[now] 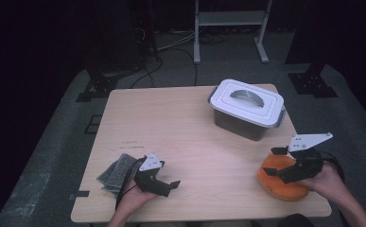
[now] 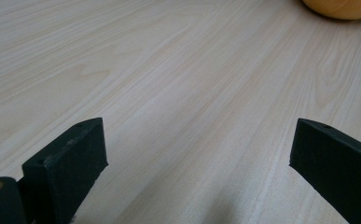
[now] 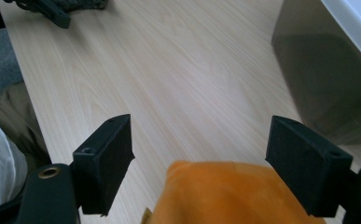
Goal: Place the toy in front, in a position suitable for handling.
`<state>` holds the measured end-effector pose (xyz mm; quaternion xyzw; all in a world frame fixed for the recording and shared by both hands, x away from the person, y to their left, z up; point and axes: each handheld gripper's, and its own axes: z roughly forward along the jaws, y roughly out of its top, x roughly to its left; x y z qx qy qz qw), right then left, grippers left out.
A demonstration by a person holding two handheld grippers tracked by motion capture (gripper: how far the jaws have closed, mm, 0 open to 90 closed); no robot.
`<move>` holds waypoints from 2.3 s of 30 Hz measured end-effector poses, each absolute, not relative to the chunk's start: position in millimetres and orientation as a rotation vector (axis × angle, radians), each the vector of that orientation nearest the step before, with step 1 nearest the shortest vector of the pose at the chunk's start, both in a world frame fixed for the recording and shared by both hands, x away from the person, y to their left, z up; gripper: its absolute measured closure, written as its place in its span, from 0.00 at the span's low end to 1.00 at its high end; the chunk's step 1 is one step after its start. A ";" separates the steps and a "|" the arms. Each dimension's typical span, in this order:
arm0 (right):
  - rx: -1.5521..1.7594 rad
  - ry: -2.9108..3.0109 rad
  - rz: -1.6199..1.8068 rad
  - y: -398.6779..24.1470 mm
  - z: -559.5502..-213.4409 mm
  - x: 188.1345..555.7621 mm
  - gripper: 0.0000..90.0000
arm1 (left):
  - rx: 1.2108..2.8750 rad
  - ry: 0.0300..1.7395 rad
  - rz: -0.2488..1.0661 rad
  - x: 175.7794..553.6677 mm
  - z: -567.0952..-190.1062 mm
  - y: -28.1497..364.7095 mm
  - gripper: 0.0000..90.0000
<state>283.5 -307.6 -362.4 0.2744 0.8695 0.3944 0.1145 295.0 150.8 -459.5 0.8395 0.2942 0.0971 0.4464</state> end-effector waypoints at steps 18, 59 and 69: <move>0.885 2.512 1.108 -339.0 -375.1 271.5 0.30 | 2.096 0.722 0.229 294.9 -461.0 148.9 0.03; 0.940 2.474 1.041 -348.4 -420.2 268.5 0.71 | 2.076 0.728 0.223 294.8 -460.0 151.8 0.03; 0.955 2.427 1.090 -352.9 -412.2 265.7 0.79 | 2.078 0.723 0.222 294.4 -458.5 152.2 0.03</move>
